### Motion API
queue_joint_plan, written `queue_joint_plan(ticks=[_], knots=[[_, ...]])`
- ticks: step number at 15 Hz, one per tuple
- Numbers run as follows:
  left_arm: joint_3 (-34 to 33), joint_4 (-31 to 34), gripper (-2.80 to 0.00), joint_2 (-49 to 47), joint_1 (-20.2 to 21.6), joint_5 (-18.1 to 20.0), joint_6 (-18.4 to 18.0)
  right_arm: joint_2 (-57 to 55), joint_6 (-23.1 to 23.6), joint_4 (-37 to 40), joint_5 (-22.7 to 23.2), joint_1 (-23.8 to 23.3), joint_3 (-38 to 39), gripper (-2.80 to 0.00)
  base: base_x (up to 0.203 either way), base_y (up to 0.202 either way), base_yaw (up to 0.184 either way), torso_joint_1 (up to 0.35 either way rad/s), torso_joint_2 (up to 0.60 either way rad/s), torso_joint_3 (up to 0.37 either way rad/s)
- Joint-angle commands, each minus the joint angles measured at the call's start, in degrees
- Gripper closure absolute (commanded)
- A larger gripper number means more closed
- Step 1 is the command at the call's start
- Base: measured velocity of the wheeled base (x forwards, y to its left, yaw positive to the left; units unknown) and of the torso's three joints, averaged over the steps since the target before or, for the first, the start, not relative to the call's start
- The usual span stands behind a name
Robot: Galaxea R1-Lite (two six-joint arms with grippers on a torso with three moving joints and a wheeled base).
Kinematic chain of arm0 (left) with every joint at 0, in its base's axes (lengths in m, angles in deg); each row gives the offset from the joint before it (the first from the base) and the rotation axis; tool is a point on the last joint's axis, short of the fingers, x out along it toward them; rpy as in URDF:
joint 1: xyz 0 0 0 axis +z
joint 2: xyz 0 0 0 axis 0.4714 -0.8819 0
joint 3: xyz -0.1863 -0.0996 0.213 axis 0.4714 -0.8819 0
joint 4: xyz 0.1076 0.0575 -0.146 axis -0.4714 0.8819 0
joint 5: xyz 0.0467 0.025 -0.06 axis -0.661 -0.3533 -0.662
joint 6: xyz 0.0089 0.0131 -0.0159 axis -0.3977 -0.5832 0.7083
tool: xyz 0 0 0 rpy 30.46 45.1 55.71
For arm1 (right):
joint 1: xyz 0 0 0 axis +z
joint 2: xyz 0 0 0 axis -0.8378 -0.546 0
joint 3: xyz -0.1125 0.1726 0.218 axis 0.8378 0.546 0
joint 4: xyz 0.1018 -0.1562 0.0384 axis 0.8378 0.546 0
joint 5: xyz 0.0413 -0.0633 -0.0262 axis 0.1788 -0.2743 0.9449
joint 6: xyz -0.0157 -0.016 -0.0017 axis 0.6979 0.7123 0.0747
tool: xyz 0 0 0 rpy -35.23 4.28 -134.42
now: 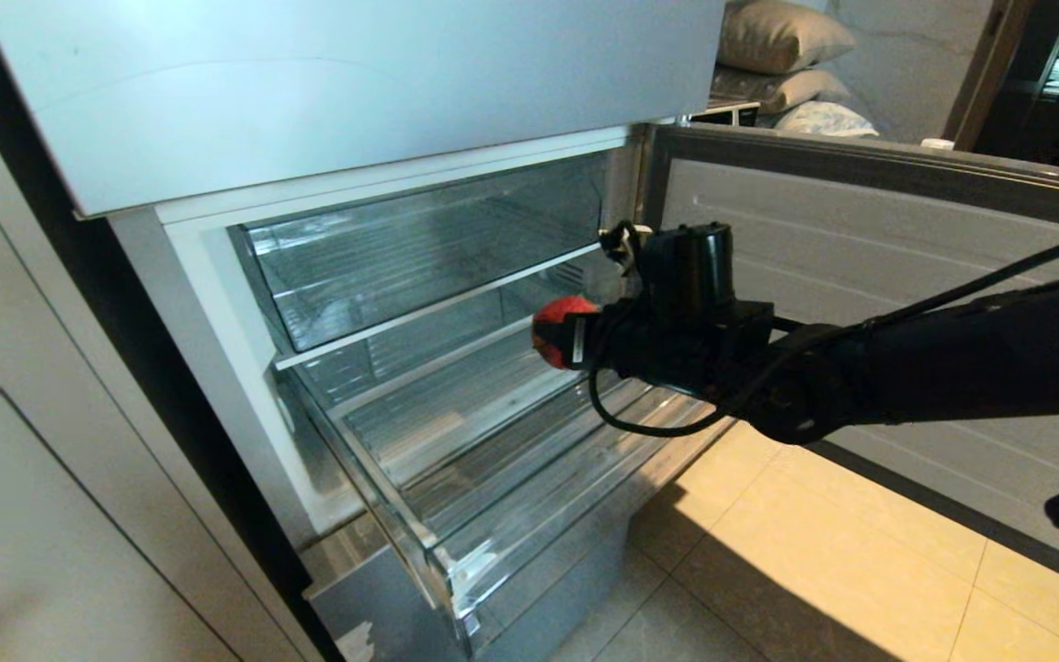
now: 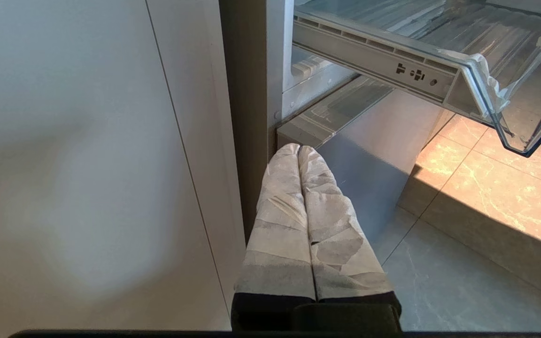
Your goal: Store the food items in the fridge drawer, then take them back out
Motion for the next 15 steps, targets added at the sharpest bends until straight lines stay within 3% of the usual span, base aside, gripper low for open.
queue_joint_plan(ticks=[1, 3, 4, 12, 15], knots=[[0.00, 0.00, 0.00, -0.05, 0.04, -0.03, 0.00, -1.93, -0.12, 0.00, -0.06, 0.02, -0.90, 0.00, 0.000, 0.000, 0.000, 0.000, 0.00, 0.000], [0.00, 0.00, 0.00, -0.05, 0.04, -0.03, 0.00, -2.02, -0.12, 0.00, -0.06, 0.02, -1.60, 0.00, 0.000, 0.000, 0.000, 0.000, 0.00, 0.000], [0.00, 0.00, 0.00, -0.05, 0.04, -0.03, 0.00, -2.02, -0.12, 0.20, -0.06, 0.09, -1.83, -2.80, 0.000, 0.000, 0.000, 0.000, 0.00, 0.000], [0.00, 0.00, 0.00, 0.02, 0.04, -0.03, 0.00, -1.33, -0.20, 1.40, -0.55, 0.11, -2.83, -2.80, 0.000, 0.000, 0.000, 0.000, 0.00, 0.000], [0.00, 0.00, 0.00, 0.02, 0.04, -0.03, 0.00, 4.07, -0.13, 1.68, -0.93, 1.07, -1.49, -2.80, 0.000, 0.000, 0.000, 0.000, 0.00, 0.000]])
